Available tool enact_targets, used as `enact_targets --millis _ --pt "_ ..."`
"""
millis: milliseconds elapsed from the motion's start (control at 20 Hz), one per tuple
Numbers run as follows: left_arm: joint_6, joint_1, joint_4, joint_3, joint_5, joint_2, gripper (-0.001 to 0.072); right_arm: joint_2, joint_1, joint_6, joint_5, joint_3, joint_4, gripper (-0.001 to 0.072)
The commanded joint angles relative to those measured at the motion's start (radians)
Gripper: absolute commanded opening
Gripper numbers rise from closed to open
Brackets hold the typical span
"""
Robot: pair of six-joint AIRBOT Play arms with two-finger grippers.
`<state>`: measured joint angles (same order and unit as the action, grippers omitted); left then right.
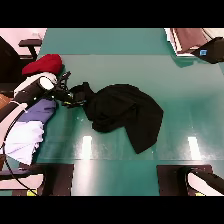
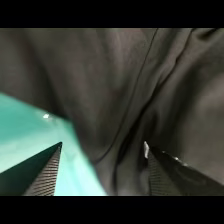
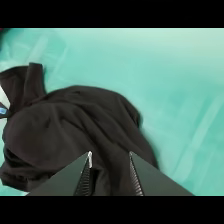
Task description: Fold the shirts.
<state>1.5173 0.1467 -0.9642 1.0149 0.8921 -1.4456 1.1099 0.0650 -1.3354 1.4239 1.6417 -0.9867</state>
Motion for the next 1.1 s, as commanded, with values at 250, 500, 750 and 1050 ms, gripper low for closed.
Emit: enact_targets --millis 250,500,750,1050 --pt "-0.045 0.019 0.04 0.117 -0.031 -0.03 0.0024 0.006 -0.114 0.0 0.02 -0.242 -0.019 0.0299" --pt "-0.06 0.019 -0.035 0.294 0.034 -0.021 0.0024 0.05 -0.301 0.064 -0.064 -0.583 0.002 0.0558" --pt "-0.06 0.019 -0.055 0.303 0.038 -0.021 0.0024 0.251 -0.18 0.161 -0.187 -0.662 0.0 0.0553" --pt "-0.06 0.019 -0.062 0.303 0.045 -0.021 0.0024 0.483 0.021 0.167 -0.234 -0.46 -0.003 0.052"
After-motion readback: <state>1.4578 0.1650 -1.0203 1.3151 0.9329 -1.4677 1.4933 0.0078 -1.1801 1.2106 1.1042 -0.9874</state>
